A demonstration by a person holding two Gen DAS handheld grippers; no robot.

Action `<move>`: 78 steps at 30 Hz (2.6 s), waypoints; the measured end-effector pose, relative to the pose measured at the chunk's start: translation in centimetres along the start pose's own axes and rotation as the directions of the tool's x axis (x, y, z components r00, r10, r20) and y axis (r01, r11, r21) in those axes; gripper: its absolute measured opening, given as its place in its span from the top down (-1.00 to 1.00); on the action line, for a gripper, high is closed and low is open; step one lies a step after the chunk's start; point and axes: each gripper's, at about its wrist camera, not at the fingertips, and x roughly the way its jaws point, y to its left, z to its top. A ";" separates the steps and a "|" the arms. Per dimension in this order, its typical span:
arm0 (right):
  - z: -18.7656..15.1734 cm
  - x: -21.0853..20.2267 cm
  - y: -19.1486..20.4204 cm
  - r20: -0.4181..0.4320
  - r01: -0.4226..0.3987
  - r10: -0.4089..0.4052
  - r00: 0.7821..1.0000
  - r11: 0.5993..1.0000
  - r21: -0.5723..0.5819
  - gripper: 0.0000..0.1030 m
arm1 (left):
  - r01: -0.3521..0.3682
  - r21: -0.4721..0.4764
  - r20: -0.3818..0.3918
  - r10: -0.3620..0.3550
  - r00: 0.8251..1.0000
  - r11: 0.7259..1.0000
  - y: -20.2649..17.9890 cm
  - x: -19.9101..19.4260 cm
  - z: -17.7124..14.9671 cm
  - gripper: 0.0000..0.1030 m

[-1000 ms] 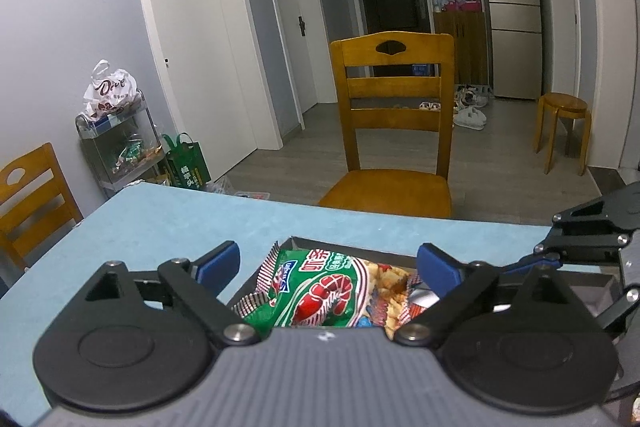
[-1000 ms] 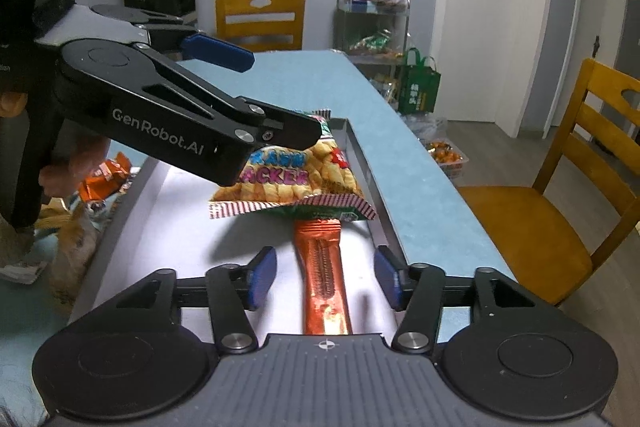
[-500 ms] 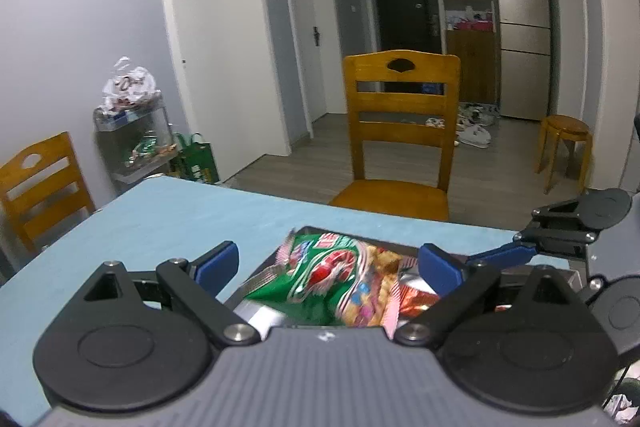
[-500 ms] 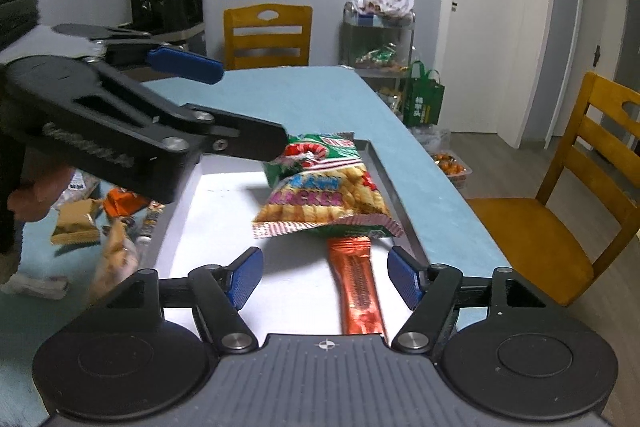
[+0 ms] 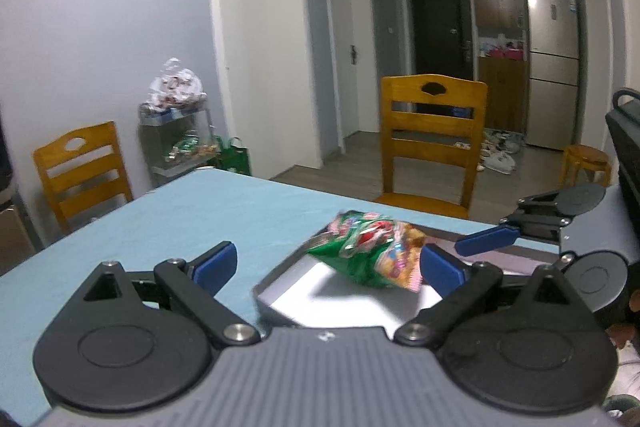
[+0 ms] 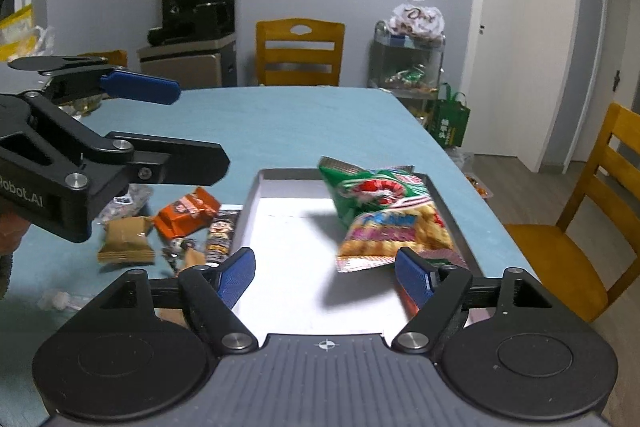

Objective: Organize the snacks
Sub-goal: 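Open left tool dropping the green bag while right tool releases the bar into the box, then move right tool to the clear bag of round snacks while left tool approaches the pink-capped stick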

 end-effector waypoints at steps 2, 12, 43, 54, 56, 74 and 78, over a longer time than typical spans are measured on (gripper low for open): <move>0.1 -0.1 0.7 0.005 -0.004 0.005 1.000 1.000 -0.011 -0.53 | -0.022 -0.004 0.005 0.022 1.000 1.000 0.6 -1.2 -0.2 -0.93; 0.9 -0.3 2.7 0.030 -0.020 0.021 0.999 1.000 -0.021 -0.62 | -0.094 -0.078 0.012 0.095 0.995 0.993 3.6 -5.4 -1.2 -0.94; -0.1 0.1 5.6 0.044 -0.168 0.173 0.984 0.981 -0.100 -0.81 | -0.321 -0.132 -0.240 0.284 0.928 0.938 6.2 -6.1 -10.4 -0.94; -1.2 0.2 6.6 0.020 -0.228 0.234 0.972 0.959 -0.170 -0.83 | -0.275 -0.109 -0.275 0.237 0.932 0.955 4.9 -5.1 -11.8 -0.94; -1.3 0.3 6.7 0.015 -0.225 0.231 0.973 0.958 -0.178 -0.83 | -0.269 -0.117 -0.281 0.228 0.932 0.956 4.8 -4.9 -12.0 -0.94; -3.1 0.1 7.7 0.046 -0.189 0.211 0.977 0.938 -0.290 -0.42 | -0.107 -0.071 -0.301 0.081 0.950 0.992 1.1 -5.5 -14.1 -0.94; -3.3 0.7 7.6 0.024 -0.185 0.199 0.980 0.944 -0.273 -0.16 | -0.089 -0.051 -0.294 0.070 0.953 0.995 0.5 -5.6 -14.2 -0.94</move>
